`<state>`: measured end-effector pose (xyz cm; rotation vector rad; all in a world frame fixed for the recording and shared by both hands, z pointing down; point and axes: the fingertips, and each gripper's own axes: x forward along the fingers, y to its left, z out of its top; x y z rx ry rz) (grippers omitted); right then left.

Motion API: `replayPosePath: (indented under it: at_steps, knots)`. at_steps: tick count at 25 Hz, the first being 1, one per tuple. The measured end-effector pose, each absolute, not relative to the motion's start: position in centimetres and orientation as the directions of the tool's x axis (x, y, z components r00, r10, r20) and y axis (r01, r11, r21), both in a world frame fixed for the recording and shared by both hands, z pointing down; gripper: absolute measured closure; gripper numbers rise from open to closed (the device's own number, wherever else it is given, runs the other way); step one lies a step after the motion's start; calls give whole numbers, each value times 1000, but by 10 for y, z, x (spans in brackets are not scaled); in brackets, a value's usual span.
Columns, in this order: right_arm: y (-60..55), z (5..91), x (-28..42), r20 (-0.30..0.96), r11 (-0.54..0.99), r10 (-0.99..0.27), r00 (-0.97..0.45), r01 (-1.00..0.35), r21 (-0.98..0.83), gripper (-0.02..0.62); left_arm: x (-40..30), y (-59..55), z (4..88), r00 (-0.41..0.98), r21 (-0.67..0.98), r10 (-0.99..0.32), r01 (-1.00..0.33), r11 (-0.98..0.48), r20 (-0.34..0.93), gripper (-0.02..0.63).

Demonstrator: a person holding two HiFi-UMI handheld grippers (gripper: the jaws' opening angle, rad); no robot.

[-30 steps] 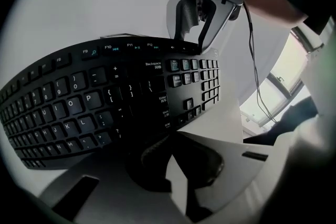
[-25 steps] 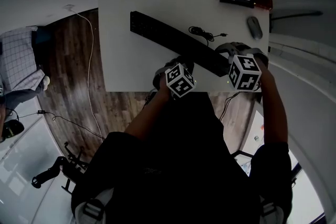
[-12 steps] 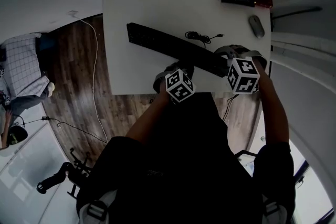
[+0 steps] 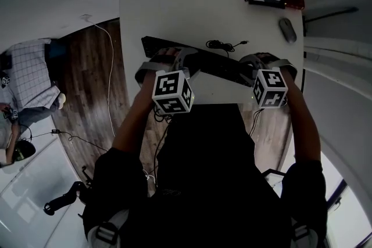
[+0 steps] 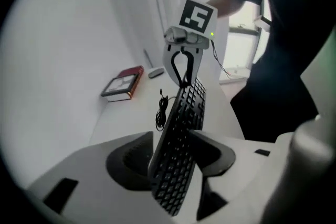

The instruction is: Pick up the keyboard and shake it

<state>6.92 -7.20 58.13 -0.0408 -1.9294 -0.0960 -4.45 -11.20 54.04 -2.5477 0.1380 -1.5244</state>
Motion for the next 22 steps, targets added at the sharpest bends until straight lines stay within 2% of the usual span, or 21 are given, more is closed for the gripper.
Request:
replayPosePath:
  at_steps: [1,2,5,7,9,11,12,13,14,22]
  knots:
    - [-72,582,69,936,996,-19,-353,77,50,500,-52,-119,544,427,-166,-116,83,-983,897,361]
    - [-72,582,69,936,995,-21,-352,80,52,500,-59,-126,549,382,-130,-65,145,-981,922,312]
    - [-71,581,70,937,995,-23,-348,85,56,500,-74,-138,573,258,33,102,261,-965,961,268]
    - [-71,582,69,937,994,-23,-349,90,58,500,-80,-133,592,182,156,216,296,-942,959,268]
    - [-73,583,69,935,994,-22,-353,93,59,500,-84,-128,609,116,220,268,321,-921,956,268]
    - [-75,584,70,934,994,-22,-356,89,57,500,-84,-126,623,76,227,268,343,-911,961,272]
    - [-77,586,70,935,995,-22,-355,87,56,500,-82,-125,629,67,224,263,350,-910,962,307]
    - [-78,586,71,935,995,-22,-354,83,55,500,-81,-124,633,63,224,261,350,-910,963,380]
    - [-79,587,71,935,995,-21,-355,80,53,500,-80,-122,634,63,224,260,343,-912,964,402]
    - [-86,577,70,934,996,-47,-353,48,68,491,-82,-119,625,143,138,181,271,-953,973,434]
